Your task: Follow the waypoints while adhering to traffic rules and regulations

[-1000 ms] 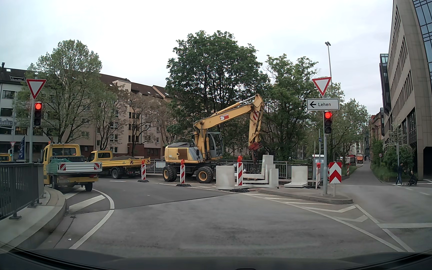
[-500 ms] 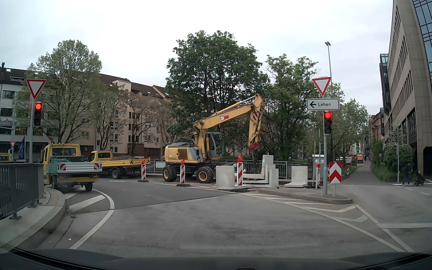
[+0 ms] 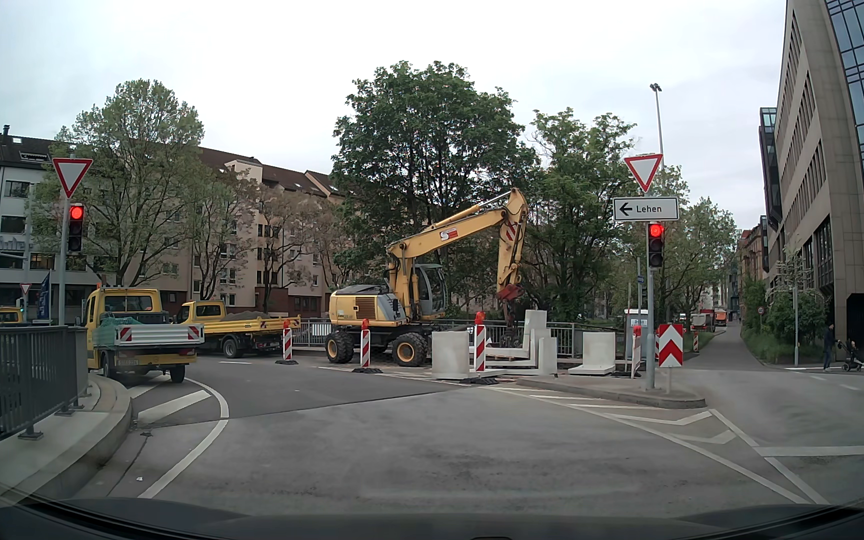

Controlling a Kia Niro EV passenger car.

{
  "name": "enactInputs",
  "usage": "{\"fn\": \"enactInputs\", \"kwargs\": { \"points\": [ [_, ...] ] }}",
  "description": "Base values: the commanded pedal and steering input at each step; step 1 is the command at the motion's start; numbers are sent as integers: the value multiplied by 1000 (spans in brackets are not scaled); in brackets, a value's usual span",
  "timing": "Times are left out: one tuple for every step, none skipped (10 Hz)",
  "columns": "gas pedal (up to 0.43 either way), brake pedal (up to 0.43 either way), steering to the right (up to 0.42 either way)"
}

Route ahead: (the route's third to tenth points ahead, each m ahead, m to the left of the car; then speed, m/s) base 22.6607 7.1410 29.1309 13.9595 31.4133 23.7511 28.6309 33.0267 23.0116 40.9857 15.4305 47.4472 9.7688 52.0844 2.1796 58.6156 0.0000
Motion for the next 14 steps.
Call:
{"fn": "enactInputs", "kwargs": {
  "points": [
    [0, 280, -34],
    [0, 280, -34],
    [0, 280, -34],
    [0, 280, -34],
    [0, 280, -34],
    [0, 280, -34],
    [0, 280, -34],
    [0, 280, -34],
    [0, 280, -34],
    [0, 280, -34],
    [0, 280, -34],
    [0, 280, -34],
    [0, 280, -34],
    [0, 274, -34]
  ]
}}
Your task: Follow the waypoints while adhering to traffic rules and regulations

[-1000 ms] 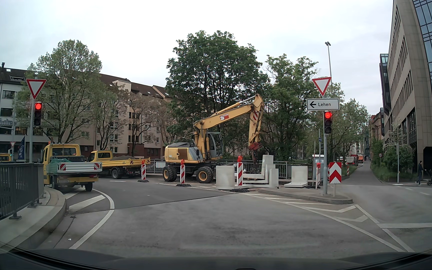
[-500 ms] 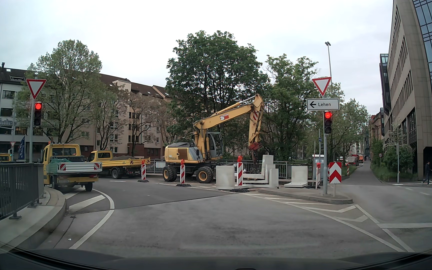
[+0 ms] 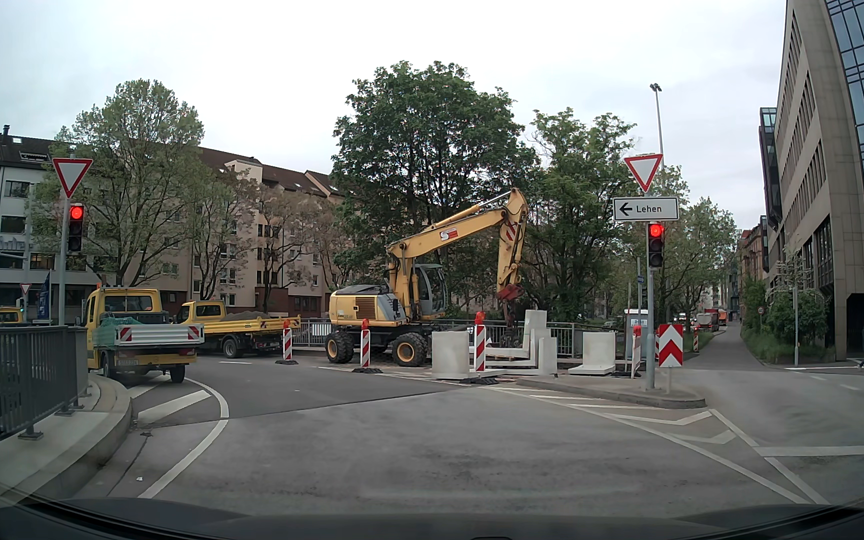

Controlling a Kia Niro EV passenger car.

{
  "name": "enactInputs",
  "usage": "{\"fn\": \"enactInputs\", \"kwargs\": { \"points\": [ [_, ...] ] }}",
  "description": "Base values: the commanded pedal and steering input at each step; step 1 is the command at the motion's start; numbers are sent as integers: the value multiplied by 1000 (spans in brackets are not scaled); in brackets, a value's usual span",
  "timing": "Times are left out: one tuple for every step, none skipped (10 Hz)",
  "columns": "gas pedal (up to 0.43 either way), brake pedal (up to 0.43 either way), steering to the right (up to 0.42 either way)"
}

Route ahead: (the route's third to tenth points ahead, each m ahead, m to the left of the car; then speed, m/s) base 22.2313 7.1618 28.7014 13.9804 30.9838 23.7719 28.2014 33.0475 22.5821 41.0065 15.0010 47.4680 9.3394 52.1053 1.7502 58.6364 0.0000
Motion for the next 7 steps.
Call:
{"fn": "enactInputs", "kwargs": {
  "points": [
    [0, 280, -34],
    [0, 280, -34],
    [0, 280, -34],
    [0, 274, -34],
    [0, 274, -34],
    [0, 280, -34],
    [0, 280, -34]
  ]
}}
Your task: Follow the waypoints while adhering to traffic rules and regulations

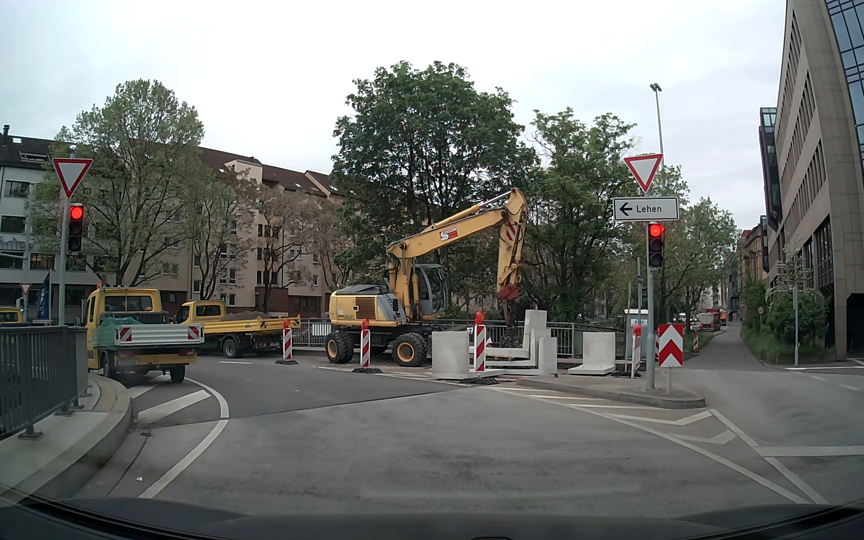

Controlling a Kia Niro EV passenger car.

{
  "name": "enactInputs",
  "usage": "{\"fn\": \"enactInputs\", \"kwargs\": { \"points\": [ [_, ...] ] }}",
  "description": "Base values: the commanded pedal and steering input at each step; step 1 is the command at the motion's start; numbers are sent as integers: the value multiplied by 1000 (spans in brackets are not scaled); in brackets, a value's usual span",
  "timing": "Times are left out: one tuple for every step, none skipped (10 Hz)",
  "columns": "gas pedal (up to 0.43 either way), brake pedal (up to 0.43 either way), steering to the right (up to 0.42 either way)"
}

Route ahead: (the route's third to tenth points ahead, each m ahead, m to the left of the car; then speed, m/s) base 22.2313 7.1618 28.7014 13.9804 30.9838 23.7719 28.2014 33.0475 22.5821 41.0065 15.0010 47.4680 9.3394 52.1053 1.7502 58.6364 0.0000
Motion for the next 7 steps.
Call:
{"fn": "enactInputs", "kwargs": {
  "points": [
    [0, 280, -34],
    [0, 280, -34],
    [0, 280, -34],
    [0, 280, -34],
    [0, 280, -34],
    [0, 280, -34],
    [0, 280, -34]
  ]
}}
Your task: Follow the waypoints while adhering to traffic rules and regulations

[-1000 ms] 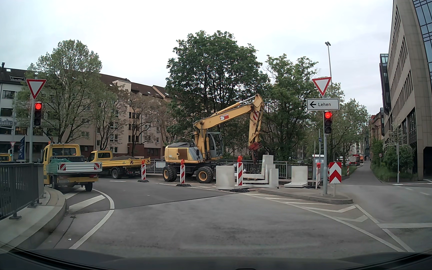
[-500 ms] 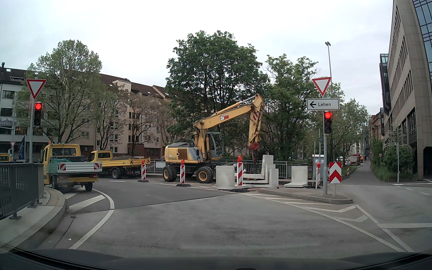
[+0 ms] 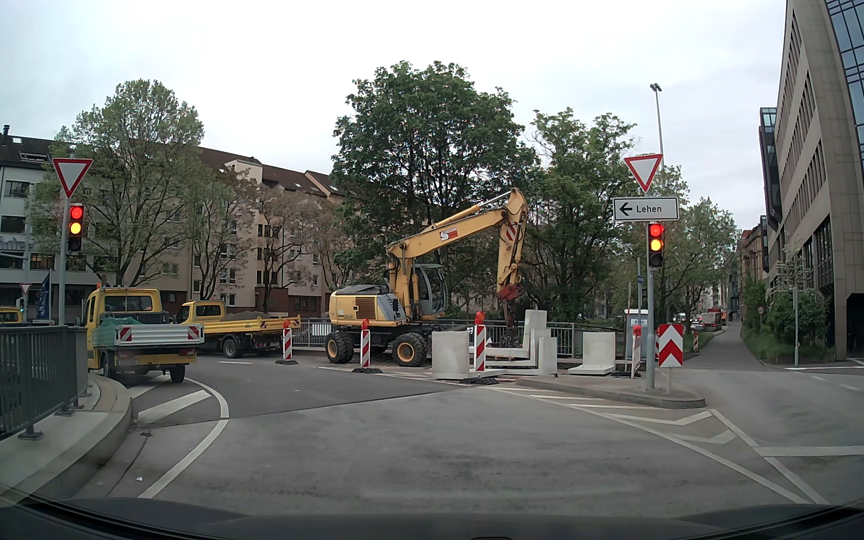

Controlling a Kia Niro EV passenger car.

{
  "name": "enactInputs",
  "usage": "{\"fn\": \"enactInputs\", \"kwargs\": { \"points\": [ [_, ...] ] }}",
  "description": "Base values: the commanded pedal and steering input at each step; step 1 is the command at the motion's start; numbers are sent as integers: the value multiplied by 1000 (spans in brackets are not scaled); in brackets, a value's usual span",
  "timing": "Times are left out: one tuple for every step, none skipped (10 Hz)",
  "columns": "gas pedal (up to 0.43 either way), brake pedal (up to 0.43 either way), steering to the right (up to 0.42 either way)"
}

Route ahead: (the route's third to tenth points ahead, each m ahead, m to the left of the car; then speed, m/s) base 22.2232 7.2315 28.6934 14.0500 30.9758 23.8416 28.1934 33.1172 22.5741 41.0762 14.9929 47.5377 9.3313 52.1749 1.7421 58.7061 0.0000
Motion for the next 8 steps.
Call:
{"fn": "enactInputs", "kwargs": {
  "points": [
    [0, 280, -34],
    [0, 280, -34],
    [0, 134, -34],
    [0, 0, -34],
    [0, 0, -34],
    [47, 0, -34],
    [189, 0, -34],
    [220, 0, -34]
  ]
}}
